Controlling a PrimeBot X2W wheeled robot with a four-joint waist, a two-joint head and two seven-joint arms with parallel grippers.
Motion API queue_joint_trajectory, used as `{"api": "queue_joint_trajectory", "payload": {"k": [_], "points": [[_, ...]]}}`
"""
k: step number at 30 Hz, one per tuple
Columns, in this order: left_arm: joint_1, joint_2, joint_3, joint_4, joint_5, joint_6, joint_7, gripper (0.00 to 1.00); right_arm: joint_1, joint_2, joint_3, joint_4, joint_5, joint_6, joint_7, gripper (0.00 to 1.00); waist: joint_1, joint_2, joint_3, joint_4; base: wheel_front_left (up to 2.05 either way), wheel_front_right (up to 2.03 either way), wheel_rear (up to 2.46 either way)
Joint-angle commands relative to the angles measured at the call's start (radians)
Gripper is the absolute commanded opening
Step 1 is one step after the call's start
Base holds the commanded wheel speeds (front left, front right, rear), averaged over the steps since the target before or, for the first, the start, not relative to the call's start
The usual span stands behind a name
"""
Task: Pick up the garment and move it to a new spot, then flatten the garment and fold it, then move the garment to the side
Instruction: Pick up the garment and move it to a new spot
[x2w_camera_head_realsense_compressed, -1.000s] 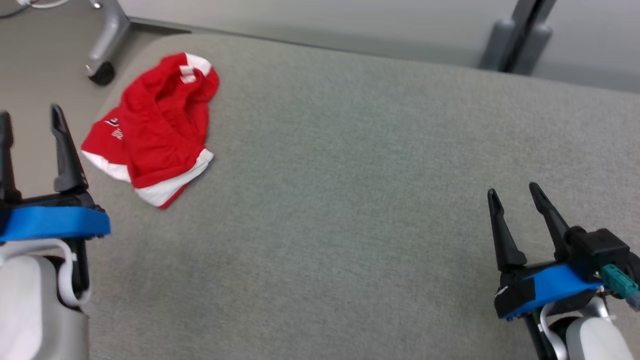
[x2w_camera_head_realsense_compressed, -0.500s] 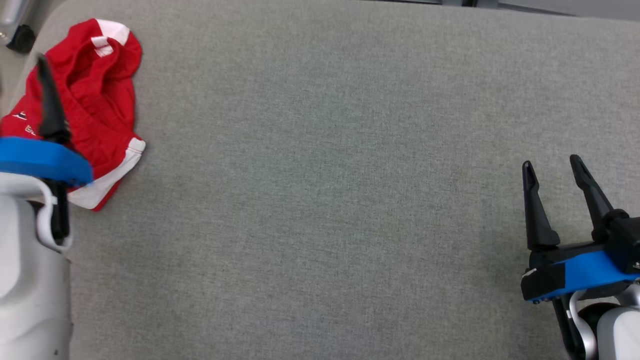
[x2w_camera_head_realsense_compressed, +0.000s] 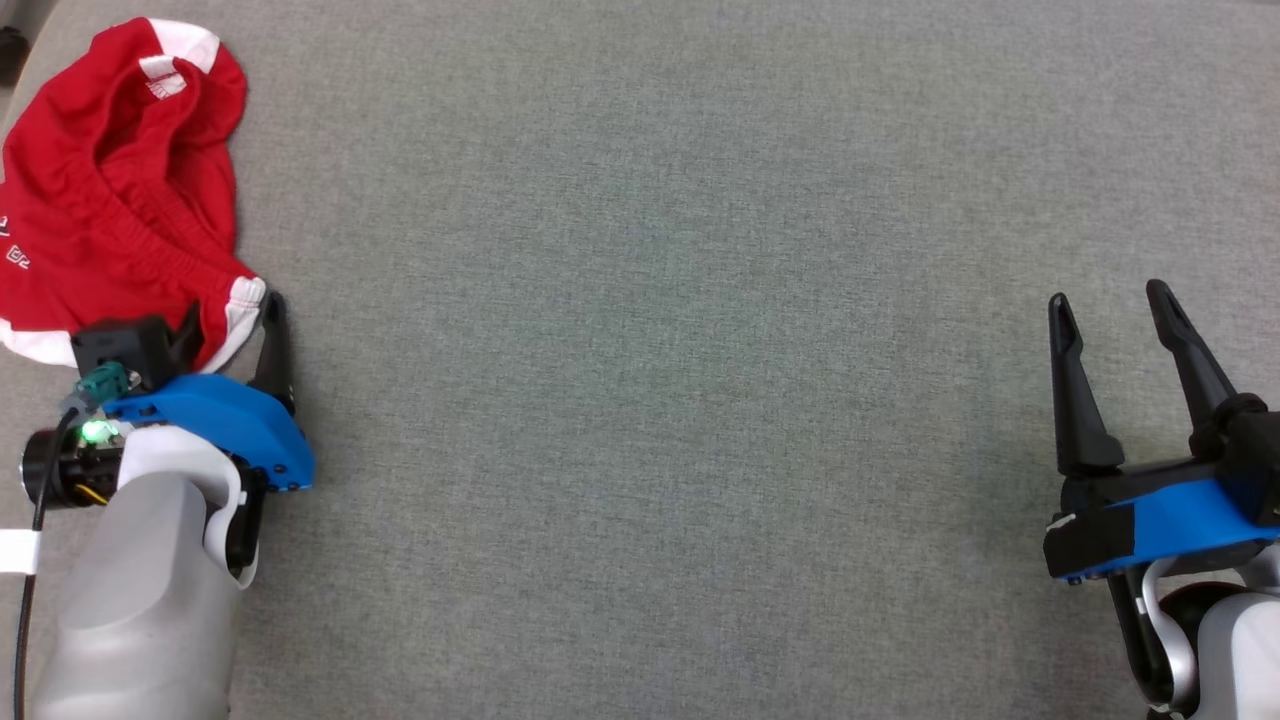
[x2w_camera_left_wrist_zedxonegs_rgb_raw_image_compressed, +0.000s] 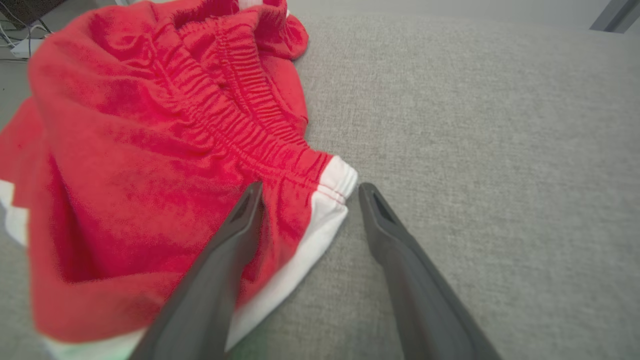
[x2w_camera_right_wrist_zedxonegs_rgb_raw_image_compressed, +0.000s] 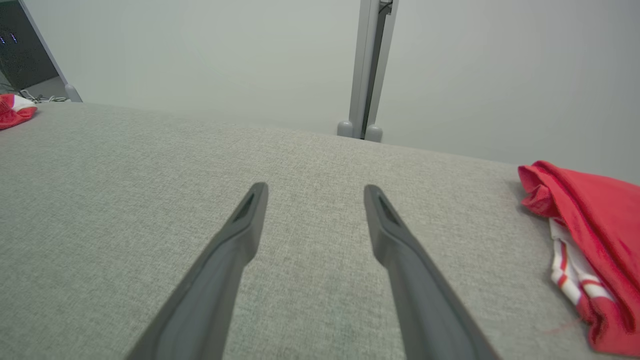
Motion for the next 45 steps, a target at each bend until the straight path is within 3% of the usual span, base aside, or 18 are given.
{"api": "queue_joint_trajectory", "payload": {"k": [1,7,8,9,10,20,26,33,45], "points": [[-0.018,0.005,-0.013,0.019,-0.013,-0.001,0.004,1.00,-0.016,-0.001,0.000,-0.001,-0.001,0.000,0.001,1.00,-0.0001,0.0000,0.000,-0.003,0.00,0.00,0.00],[-0.028,0.022,-0.071,0.131,-0.045,-0.001,0.014,1.00,-0.012,-0.001,0.004,0.008,0.008,0.000,-0.004,1.00,-0.0001,0.0000,-0.004,-0.019,0.00,0.00,0.00],[-0.032,0.025,-0.076,0.147,-0.049,-0.001,0.011,0.49,-0.011,-0.001,0.005,0.010,0.010,0.000,-0.006,1.00,-0.0001,0.0000,-0.006,-0.021,0.00,0.00,0.00],[-0.037,0.032,-0.082,0.159,-0.053,-0.001,0.002,0.40,-0.011,-0.001,0.007,0.013,0.012,0.000,-0.007,1.00,-0.0001,0.0000,-0.011,-0.025,0.00,0.00,0.00],[-0.045,0.035,-0.087,0.161,-0.058,-0.001,-0.013,0.00,-0.010,-0.001,0.005,0.015,0.013,0.000,-0.010,1.00,-0.0001,0.0000,-0.014,-0.026,0.00,0.00,0.00],[-0.110,0.082,-0.101,0.096,-0.069,-0.001,-0.095,0.00,0.021,-0.001,0.001,0.087,0.057,0.000,-0.050,1.00,-0.0001,0.0000,-0.114,-0.051,0.00,0.00,0.00],[-0.104,0.090,-0.094,-0.075,-0.029,0.013,-0.097,0.00,0.044,-0.001,-0.001,0.138,0.094,0.000,-0.085,1.00,-0.0001,0.0000,-0.180,-0.081,0.00,0.00,0.00],[-0.061,0.050,-0.143,-0.265,0.010,0.015,-0.097,0.00,0.068,-0.001,-0.012,0.183,0.127,0.000,-0.117,1.00,-0.0001,0.0000,-0.215,-0.135,0.00,0.00,0.00],[0.007,-0.109,-0.376,-0.511,0.050,0.003,-0.013,0.00,0.059,-0.001,-0.042,0.231,0.157,0.000,-0.167,1.00,-0.0001,0.0000,-0.192,-0.241,0.00,0.00,0.00]]}}
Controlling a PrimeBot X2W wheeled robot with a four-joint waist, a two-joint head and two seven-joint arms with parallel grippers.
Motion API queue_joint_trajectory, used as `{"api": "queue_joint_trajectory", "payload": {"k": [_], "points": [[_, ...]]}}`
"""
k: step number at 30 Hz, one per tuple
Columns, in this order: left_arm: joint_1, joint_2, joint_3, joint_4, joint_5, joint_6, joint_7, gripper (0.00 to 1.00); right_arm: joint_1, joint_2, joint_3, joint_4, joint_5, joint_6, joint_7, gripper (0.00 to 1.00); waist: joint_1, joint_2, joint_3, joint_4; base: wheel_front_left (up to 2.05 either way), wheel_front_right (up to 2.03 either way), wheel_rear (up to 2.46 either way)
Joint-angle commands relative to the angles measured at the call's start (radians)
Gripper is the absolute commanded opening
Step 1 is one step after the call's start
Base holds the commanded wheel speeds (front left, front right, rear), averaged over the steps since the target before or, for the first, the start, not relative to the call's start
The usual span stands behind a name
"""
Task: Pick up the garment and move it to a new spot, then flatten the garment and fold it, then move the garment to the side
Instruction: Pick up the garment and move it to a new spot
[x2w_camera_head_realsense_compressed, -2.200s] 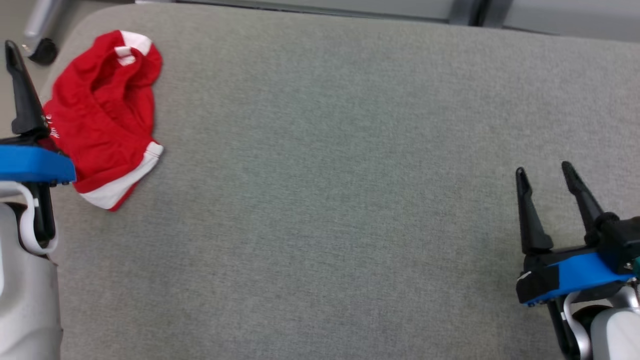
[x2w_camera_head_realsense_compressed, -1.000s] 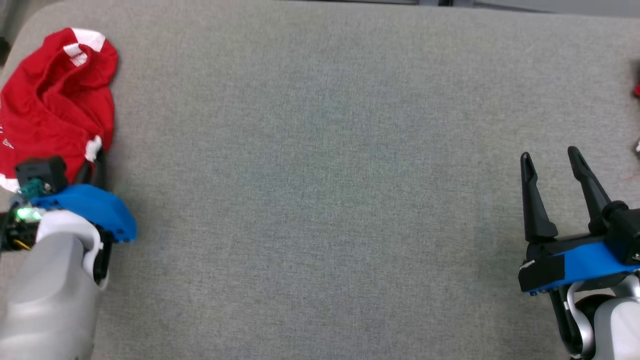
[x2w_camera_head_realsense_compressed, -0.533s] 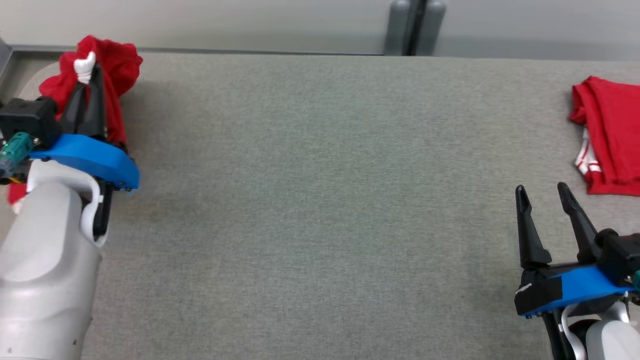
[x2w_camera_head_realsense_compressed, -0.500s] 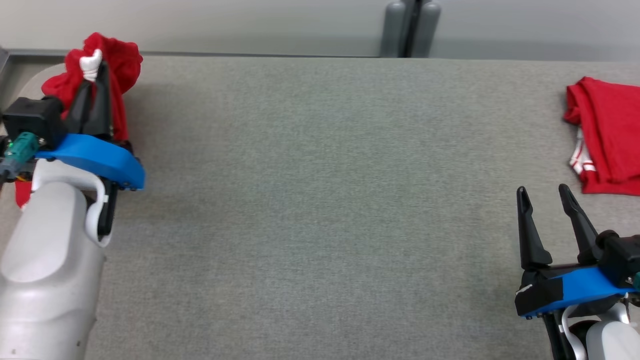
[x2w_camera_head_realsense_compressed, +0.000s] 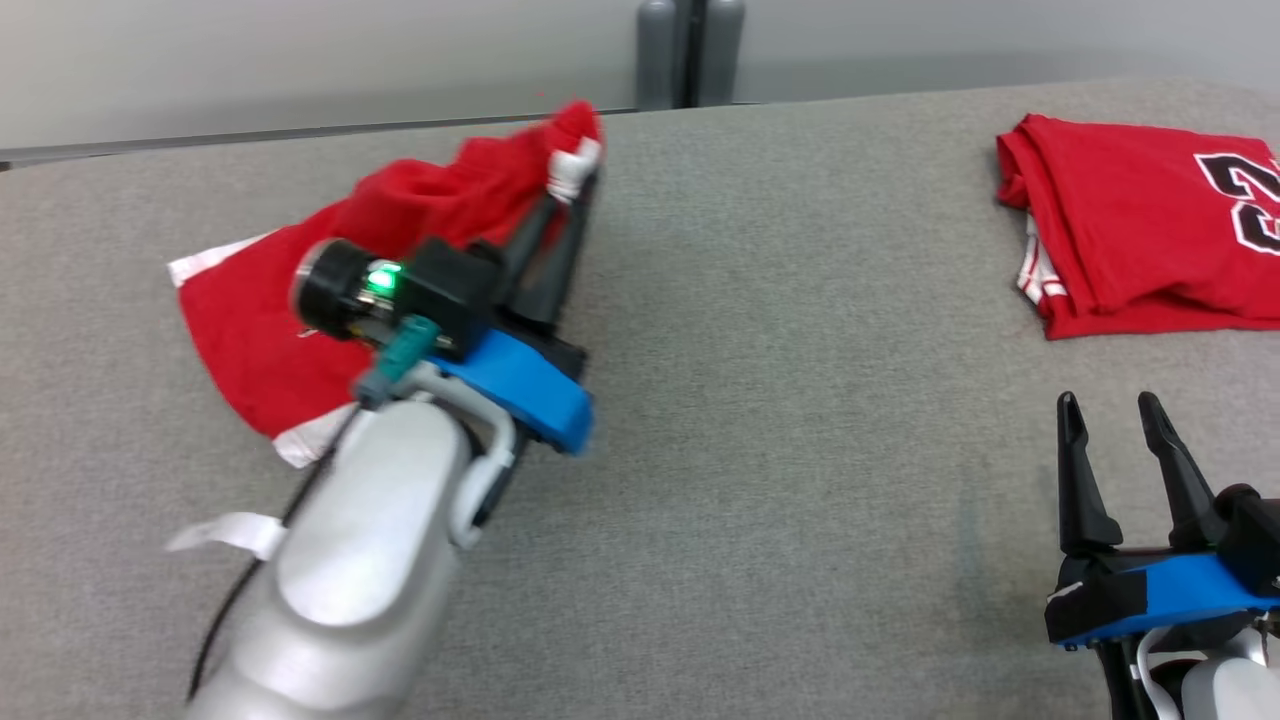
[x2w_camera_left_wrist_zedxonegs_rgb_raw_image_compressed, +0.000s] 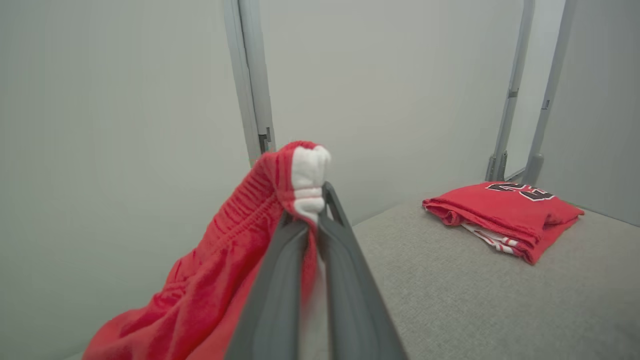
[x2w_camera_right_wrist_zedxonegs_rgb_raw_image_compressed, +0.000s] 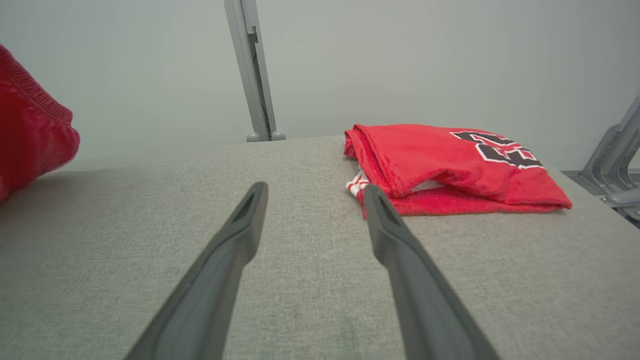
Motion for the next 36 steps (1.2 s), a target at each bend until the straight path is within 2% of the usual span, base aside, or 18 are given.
{"api": "queue_joint_trajectory", "payload": {"k": [1,9,19,20,21,29,36], "points": [[0.015,-0.016,-0.037,-0.016,0.004,-0.004,0.009,0.00,-0.009,-0.001,-0.002,0.006,0.006,0.000,-0.011,1.00,0.0001,-0.0001,0.000,-0.017,0.00,0.00,0.00],[0.051,-0.078,-0.262,-0.041,-0.011,-0.006,0.028,0.00,-0.016,-0.001,-0.010,0.029,0.013,0.000,-0.035,1.00,0.0001,-0.0001,0.011,-0.067,0.00,0.00,0.00],[0.069,-0.098,-0.520,-0.008,-0.077,-0.007,0.011,0.00,-0.026,-0.001,-0.007,0.041,0.012,0.000,-0.044,1.00,0.0001,-0.0001,0.022,-0.087,0.00,0.00,0.00],[0.068,-0.098,-0.539,-0.003,-0.083,-0.007,0.007,0.27,-0.027,-0.001,-0.005,0.043,0.011,0.000,-0.043,1.00,0.0001,-0.0001,0.022,-0.087,0.00,0.00,0.00],[0.066,-0.098,-0.549,0.001,-0.091,-0.002,0.001,1.00,-0.029,-0.001,-0.002,0.046,0.011,0.000,-0.042,1.00,0.0001,-0.0001,0.021,-0.087,0.00,0.00,0.00],[0.040,-0.099,-0.607,0.012,-0.160,0.049,-0.044,1.00,-0.027,-0.001,0.000,0.066,0.001,0.000,-0.040,1.00,0.0001,-0.0001,-0.027,-0.060,0.00,0.00,0.00],[0.030,-0.098,-0.557,0.041,-0.208,0.107,-0.072,1.00,-0.011,-0.001,-0.004,0.064,-0.004,0.000,-0.029,1.00,0.0001,-0.0001,-0.075,-0.017,0.00,0.00,0.00]]}}
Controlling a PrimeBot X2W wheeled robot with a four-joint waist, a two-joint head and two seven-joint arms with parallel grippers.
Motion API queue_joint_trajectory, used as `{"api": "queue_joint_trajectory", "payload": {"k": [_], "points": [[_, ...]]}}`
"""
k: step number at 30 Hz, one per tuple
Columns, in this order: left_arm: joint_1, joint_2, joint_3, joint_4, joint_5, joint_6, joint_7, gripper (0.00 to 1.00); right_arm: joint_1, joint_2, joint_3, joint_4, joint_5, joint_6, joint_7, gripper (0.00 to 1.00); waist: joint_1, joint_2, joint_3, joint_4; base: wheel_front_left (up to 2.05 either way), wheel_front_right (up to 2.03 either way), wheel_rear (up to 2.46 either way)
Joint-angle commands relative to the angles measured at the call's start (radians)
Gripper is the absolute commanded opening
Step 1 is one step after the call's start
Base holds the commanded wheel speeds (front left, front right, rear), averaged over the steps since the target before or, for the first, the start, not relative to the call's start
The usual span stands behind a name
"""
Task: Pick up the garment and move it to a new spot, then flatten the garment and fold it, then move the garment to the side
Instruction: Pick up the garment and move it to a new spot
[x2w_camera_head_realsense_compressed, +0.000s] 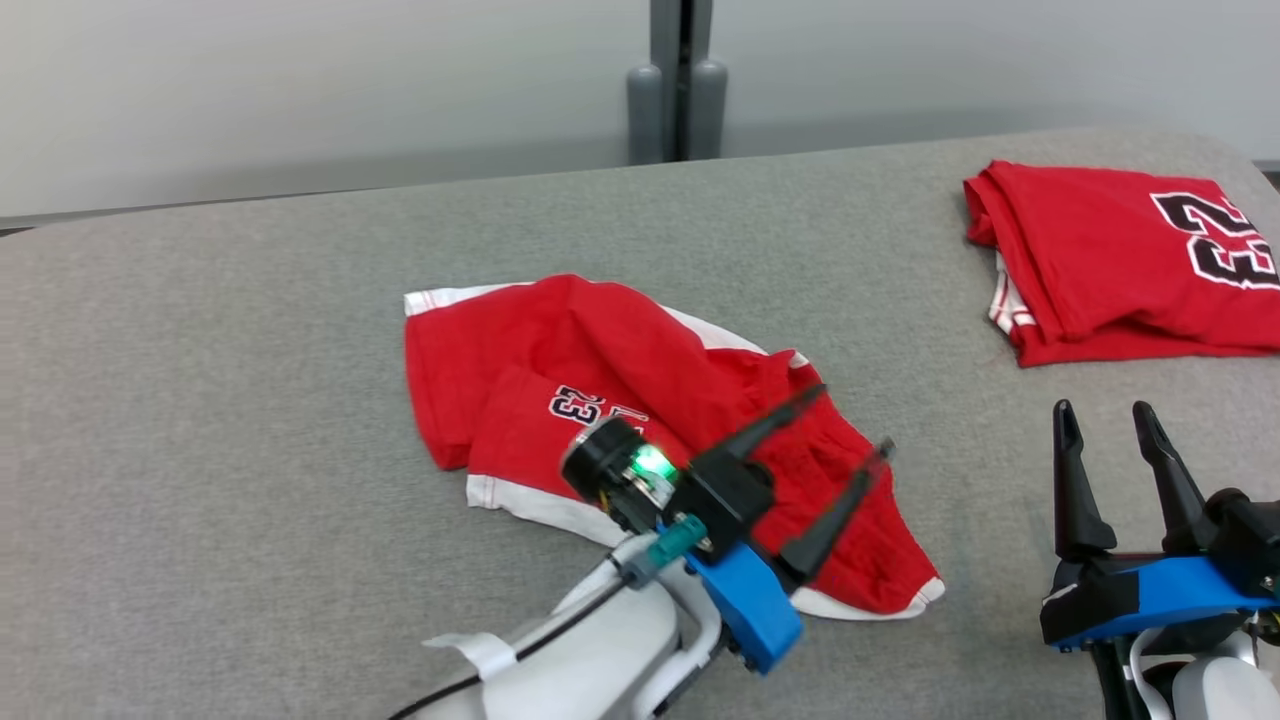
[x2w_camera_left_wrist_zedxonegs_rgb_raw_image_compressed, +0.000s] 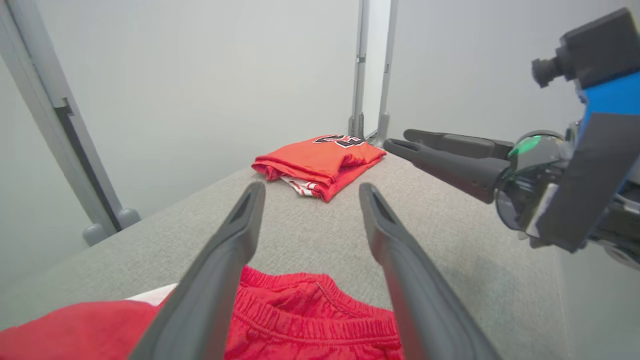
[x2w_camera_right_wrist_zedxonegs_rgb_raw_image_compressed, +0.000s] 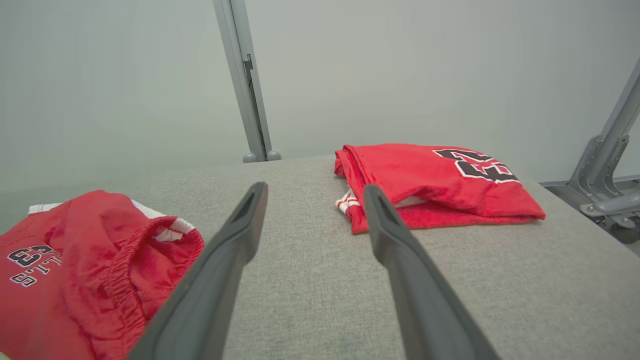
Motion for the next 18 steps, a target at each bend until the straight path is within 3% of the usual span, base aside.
{"api": "queue_joint_trajectory", "payload": {"k": [1,9,18], "points": [[-0.013,0.002,0.020,0.008,-0.006,0.011,-0.008,1.00,0.009,-0.001,-0.003,-0.003,-0.007,0.000,0.005,1.00,0.0001,-0.0001,-0.005,0.008,0.00,0.00,0.00],[0.055,0.090,0.200,-0.034,-0.012,0.069,-0.015,1.00,0.035,-0.001,-0.003,-0.009,-0.003,0.000,0.013,1.00,0.0001,-0.0001,-0.036,0.067,0.00,0.00,0.00],[0.236,0.212,0.433,-0.133,0.019,0.115,-0.016,1.00,0.056,-0.001,0.001,-0.013,-0.001,0.000,0.021,1.00,0.0001,-0.0001,-0.080,0.123,0.00,0.00,0.00]]}}
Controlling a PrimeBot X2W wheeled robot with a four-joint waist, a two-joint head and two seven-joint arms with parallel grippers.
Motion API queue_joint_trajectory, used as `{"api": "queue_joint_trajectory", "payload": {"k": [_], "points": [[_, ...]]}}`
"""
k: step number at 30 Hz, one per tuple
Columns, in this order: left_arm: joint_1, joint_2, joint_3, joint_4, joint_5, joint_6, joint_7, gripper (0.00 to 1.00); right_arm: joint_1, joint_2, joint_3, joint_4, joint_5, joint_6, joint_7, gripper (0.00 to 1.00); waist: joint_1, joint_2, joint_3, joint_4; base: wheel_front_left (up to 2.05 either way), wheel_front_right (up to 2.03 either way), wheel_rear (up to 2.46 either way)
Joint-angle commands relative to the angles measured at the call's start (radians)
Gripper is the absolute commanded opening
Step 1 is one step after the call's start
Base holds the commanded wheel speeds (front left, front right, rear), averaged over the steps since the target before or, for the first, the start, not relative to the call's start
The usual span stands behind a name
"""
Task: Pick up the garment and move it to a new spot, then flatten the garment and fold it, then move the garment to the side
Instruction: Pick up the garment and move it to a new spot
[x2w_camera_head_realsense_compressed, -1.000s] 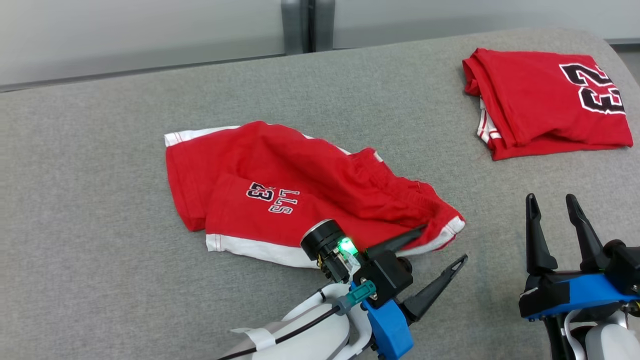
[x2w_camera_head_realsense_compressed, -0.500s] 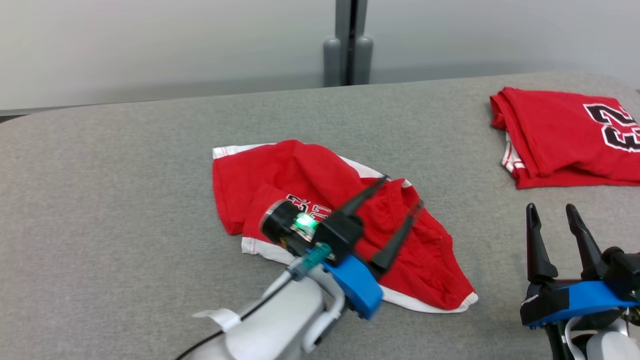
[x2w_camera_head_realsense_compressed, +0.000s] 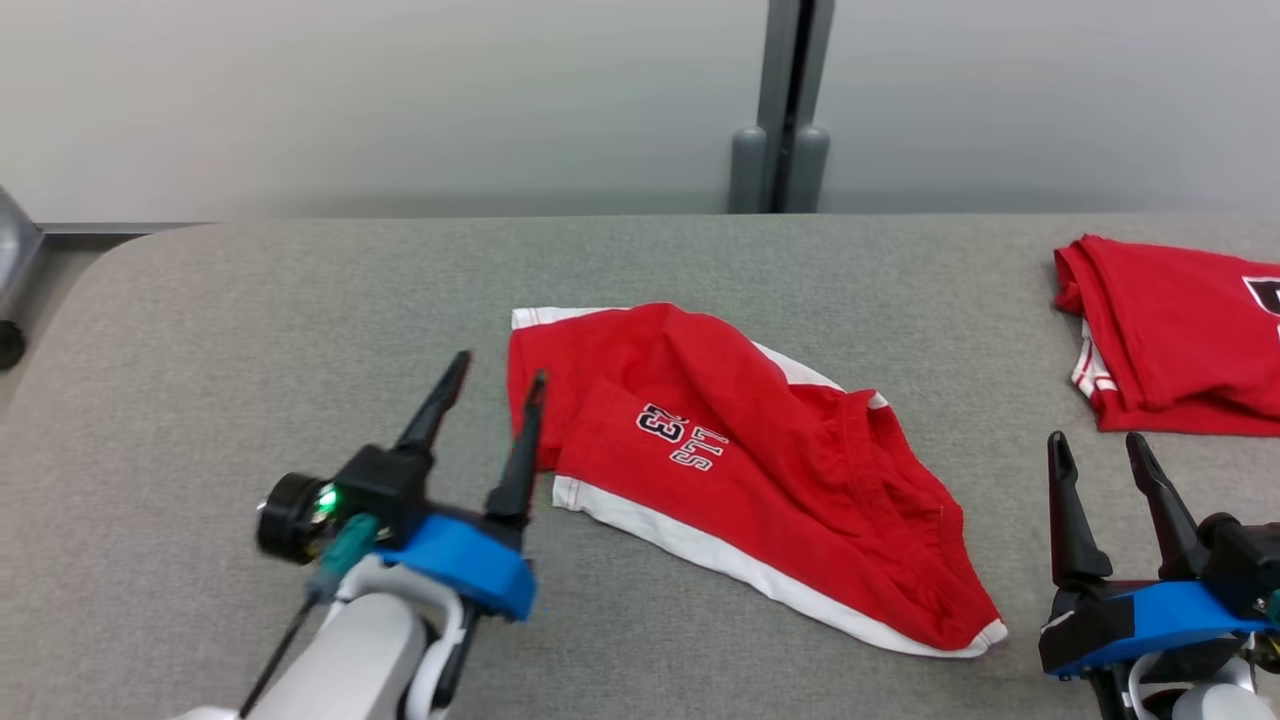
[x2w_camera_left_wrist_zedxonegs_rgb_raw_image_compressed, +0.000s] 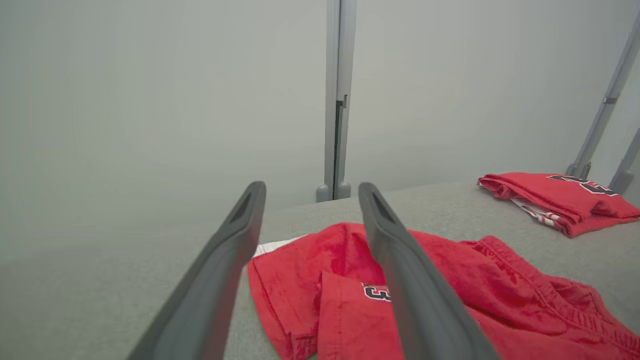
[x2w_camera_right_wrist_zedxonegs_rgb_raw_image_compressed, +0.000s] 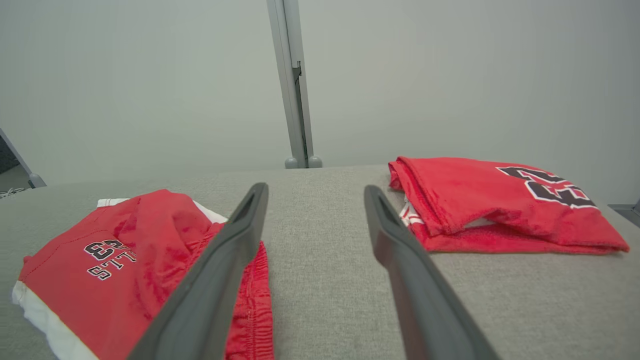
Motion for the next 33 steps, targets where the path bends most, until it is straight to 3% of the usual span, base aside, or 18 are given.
{"api": "queue_joint_trajectory", "payload": {"k": [1,8,15,33], "points": [[0.027,0.011,0.030,-0.014,0.006,0.008,-0.005,1.00,0.016,-0.001,0.000,-0.005,0.000,0.000,0.001,1.00,0.0000,0.0000,-0.005,0.008,0.00,0.00,0.00],[0.169,0.037,0.194,-0.075,0.035,0.026,-0.005,1.00,0.036,-0.001,0.017,-0.001,0.012,0.000,0.003,1.00,0.0000,0.0000,-0.034,0.044,0.00,0.00,0.00],[0.292,0.018,0.318,-0.121,0.071,0.024,-0.005,1.00,0.058,-0.001,0.026,0.004,0.019,0.000,0.003,1.00,0.0000,0.0000,-0.065,0.066,0.00,0.00,0.00],[0.384,-0.049,0.443,-0.121,0.161,-0.036,-0.005,1.00,0.116,-0.001,0.063,-0.040,0.026,0.000,0.029,1.00,0.0000,0.0000,-0.101,0.055,0.00,0.00,0.00]]}}
